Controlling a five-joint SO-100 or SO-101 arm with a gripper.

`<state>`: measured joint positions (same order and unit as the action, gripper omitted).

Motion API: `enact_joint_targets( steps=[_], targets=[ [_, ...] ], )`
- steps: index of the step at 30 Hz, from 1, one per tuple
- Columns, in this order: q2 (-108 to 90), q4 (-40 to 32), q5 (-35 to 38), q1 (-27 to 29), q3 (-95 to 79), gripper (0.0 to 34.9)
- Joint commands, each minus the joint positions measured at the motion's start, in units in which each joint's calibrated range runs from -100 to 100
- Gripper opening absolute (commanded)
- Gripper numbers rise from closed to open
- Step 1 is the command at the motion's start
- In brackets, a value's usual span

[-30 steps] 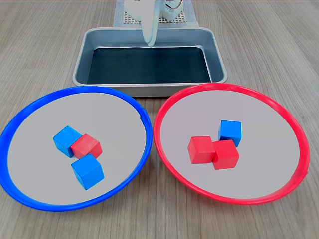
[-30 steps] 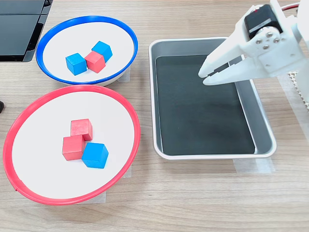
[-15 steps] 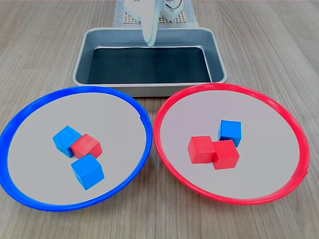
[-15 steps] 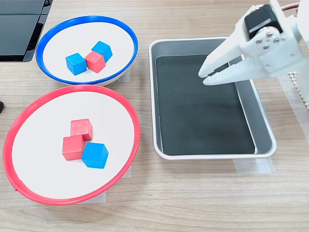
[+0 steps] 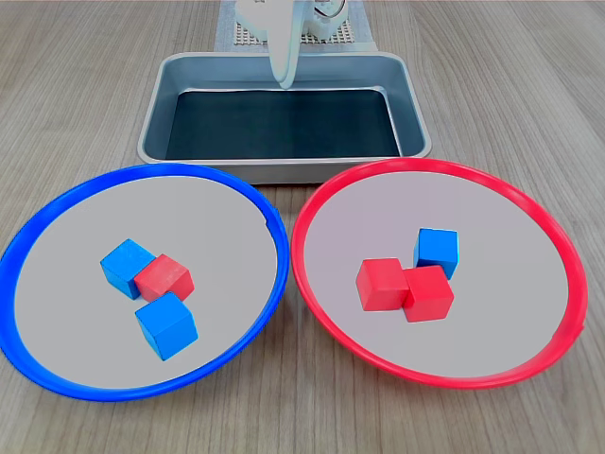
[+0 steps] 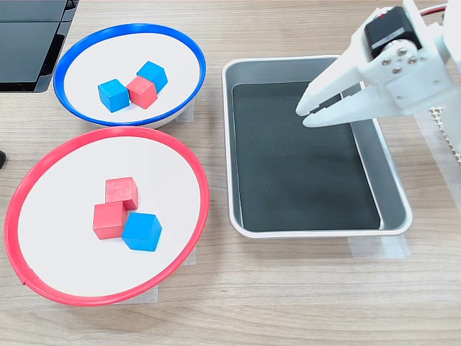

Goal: Relocate any misplaced blocks to their matching dishes.

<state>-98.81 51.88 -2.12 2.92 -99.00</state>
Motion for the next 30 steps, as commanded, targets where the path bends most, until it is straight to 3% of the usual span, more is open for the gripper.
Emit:
enact_joint_targets(
  steps=[1, 19, 25, 30],
  targets=[
    [-0.2, 0.0, 0.1, -0.2, 0.3, 0.4],
    [-0.2, -0.2, 1.0, -1.1, 0.2, 0.4],
    [4.3, -1.1, 6.2, -1.6, 4.2, 0.3],
    [18.8, 1.2, 14.7, -1.6, 19.9, 0.3]
  ],
)
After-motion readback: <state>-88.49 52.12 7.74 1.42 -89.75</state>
